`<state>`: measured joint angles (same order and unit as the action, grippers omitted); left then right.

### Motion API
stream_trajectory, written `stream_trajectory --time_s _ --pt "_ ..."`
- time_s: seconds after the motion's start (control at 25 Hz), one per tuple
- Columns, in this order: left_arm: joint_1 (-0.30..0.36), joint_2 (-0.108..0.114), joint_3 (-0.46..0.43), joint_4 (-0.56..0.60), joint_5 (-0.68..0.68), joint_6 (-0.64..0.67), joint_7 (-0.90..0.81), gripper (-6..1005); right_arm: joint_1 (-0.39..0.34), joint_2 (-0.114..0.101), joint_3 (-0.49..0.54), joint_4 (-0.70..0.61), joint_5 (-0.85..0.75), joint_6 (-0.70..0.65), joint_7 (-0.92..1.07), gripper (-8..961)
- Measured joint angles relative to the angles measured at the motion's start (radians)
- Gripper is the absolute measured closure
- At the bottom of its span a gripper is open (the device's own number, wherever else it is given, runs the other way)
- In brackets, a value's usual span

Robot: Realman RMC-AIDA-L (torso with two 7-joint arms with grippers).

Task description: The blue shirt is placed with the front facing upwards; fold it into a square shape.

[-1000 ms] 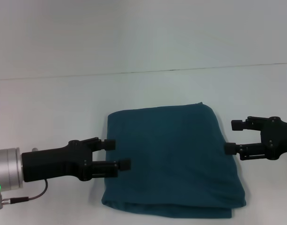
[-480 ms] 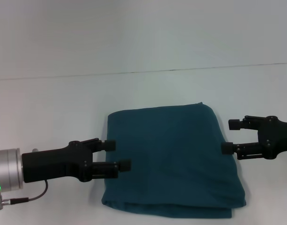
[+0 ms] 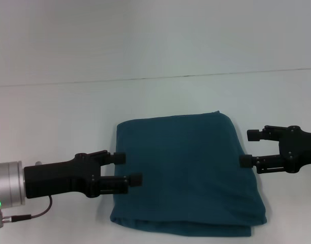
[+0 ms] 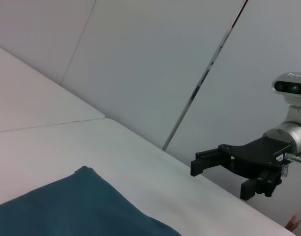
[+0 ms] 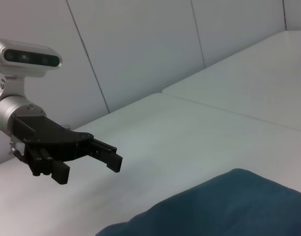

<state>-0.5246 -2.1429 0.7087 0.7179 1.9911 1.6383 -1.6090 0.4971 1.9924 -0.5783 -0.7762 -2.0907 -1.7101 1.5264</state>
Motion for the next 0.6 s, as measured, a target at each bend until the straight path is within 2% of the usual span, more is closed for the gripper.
stream_trajectory --time_s 0.6 --pt "-0.001 0.0 0.0 -0.002 0.0 0.0 0.0 78 0.002 0.0 -0.002 0.0 0.0 0.0 0.001 7"
